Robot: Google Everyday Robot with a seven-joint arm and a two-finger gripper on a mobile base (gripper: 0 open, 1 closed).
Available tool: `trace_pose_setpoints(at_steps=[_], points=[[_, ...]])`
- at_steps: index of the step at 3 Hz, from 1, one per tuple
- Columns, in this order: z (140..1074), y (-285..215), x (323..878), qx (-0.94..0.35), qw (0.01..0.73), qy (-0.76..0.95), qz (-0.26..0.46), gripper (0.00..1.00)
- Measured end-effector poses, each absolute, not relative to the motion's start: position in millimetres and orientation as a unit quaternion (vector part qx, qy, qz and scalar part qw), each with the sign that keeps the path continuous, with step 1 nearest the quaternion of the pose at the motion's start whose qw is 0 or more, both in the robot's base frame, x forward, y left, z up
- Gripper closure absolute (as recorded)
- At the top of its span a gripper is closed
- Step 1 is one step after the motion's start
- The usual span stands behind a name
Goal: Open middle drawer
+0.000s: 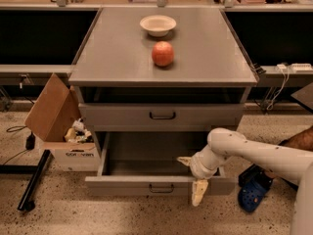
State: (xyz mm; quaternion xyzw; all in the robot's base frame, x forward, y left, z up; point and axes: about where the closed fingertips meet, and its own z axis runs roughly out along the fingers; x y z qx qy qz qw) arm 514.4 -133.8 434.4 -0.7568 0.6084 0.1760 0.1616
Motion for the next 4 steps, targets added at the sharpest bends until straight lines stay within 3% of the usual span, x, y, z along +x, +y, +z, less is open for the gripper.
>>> trace_pose_setpoints(at_steps=[3, 4], points=[[403, -161, 483, -0.744, 0.059, 0.650, 0.145, 0.00], [394, -172, 469, -0.738, 0.040, 0.658, 0.143, 0.27]])
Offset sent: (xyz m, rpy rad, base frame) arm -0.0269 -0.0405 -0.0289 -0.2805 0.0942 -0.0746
